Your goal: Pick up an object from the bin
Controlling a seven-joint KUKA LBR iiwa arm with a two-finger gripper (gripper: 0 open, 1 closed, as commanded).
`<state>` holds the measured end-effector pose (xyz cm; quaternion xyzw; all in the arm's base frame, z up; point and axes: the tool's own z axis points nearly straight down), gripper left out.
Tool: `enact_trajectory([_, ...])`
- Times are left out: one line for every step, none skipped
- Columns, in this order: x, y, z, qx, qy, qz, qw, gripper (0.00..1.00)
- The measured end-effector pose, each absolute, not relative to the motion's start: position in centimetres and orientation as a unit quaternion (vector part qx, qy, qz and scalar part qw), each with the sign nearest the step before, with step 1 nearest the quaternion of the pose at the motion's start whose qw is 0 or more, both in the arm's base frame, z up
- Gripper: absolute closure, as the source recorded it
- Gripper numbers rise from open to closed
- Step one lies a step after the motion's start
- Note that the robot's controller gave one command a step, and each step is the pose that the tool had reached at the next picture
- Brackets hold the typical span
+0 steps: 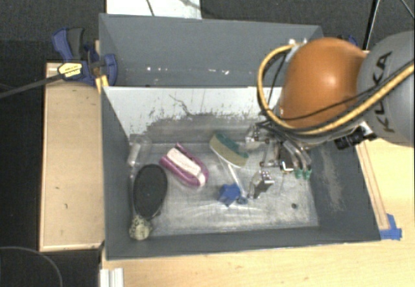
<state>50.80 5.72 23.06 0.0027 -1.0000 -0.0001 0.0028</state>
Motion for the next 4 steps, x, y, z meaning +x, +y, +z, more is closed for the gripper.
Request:
enact_trajectory([51.9,7.3,10.5,-0.047,-0.999,0.0,0.003,0.0])
enact_trajectory([52.1,7.2,10.9,-0.049,-0.999,-0.001,-0.001,1.0])
enact_trajectory([52.8,7.8,14.8,-0.049,-0.999,-0.001,-0.003,1.0])
enact_trajectory([54.3,6.5,23.9,-0.054,-0.999,-0.001,-0.006,1.0])
